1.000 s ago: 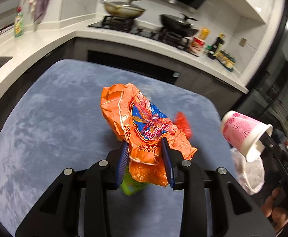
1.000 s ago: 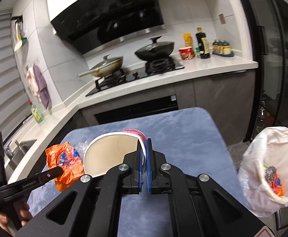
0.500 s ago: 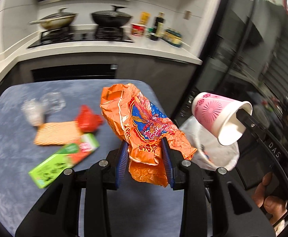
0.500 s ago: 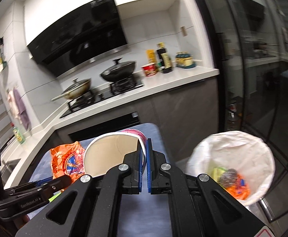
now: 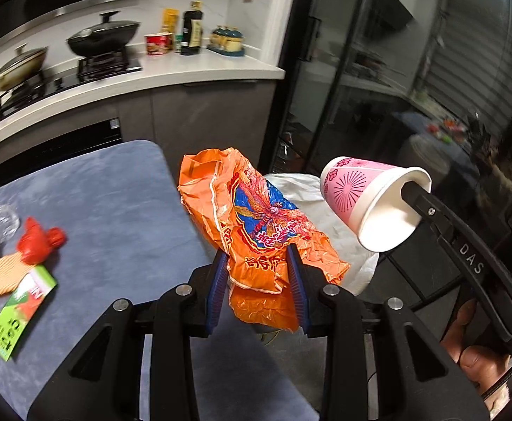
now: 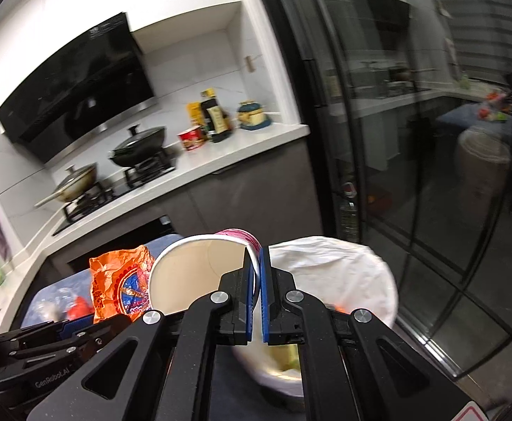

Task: Collect trash
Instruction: 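Carry the pink cup and orange snack bag over the bin with both tools, then open both tools over the bin to drop the cup and bag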

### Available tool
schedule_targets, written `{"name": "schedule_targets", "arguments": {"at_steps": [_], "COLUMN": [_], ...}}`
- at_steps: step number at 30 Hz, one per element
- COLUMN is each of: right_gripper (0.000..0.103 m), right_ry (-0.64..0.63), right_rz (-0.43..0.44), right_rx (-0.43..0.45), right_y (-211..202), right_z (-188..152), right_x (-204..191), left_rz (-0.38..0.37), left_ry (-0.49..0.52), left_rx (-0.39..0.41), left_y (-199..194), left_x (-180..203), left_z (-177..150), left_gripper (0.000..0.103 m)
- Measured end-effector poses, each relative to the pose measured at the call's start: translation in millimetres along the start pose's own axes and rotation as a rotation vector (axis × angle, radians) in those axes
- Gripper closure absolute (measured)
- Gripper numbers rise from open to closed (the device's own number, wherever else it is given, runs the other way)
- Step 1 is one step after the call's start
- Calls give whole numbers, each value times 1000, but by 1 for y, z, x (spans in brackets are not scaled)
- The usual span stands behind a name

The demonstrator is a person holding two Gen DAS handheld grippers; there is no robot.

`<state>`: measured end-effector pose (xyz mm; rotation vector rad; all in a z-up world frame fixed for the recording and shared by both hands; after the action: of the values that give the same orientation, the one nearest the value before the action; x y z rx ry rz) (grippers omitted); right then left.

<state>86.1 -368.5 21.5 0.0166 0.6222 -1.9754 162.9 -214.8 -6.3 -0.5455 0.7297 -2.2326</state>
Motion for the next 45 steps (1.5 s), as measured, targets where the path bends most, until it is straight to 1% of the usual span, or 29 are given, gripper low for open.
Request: {"name": "schedule_targets", "arguments": {"at_steps": [1,4,10,16,21,24,29,30,31,35,38,39,40,41,42,43,45], "right_gripper": [100,100,100,100,99,92,86,83,78,76,76,76,75,75,75,74,74], "right_ry": [6,14,34,49,48,52,66,68,70,70,81,84,87,88,87,84,83], "right_rz": [-17,-58,-107,-136,-157,-166,-175,-176,-178,-183,-181,-181,-178,-175,-172,-170,-173], "right_rx": [-3,-19,-67,-111,-136,-143,-150,-147,-145,-134,-129,-127,-124,-123,-121,-118,-115], "right_y": [3,11,31,52,66,71,73,72,71,69,67,66,64,62,61,59,56], "right_z": [-1,-3,-17,-31,-39,-41,-43,-43,-43,-40,-38,-37,-36,-36,-36,-36,-36], "right_x": [9,28,53,63,69,73,76,76,76,77,78,78,78,77,76,74,73], "left_rz": [-17,-37,-40,-37,-31,-25,-28,-28,-28,-31,-26,-22,-16,-12,-7,-1,15], "left_ry": [9,47,92,110,102,108,121,122,124,129,137,140,142,144,148,153,161], "left_rx": [-6,-29,-69,-101,-129,-133,-149,-152,-156,-163,-154,-153,-151,-147,-137,-126,-112], "left_y": [5,21,53,77,92,96,108,110,112,119,122,123,124,124,122,120,118], "left_x": [6,21,38,44,41,40,44,45,45,49,51,52,52,54,55,56,56], "left_z": [1,1,-1,-4,-8,-9,-9,-9,-9,-7,-4,-3,-2,-1,-1,-1,0], "left_gripper": [71,70,70,69,69,69,67,67,67,65,60,54,43,37,27,24,23]}}
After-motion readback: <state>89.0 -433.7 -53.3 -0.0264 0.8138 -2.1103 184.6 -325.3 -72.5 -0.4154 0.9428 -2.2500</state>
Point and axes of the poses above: each gripper's, at about its wrist camera, not at the fingertips, and y roughly the way its jaws point, x to its right, z to its top, the point moved 4 cm from there along y, roughly the way its jaws point, and after that the axes turned 5 degrees about x, right-handed, at the moved point
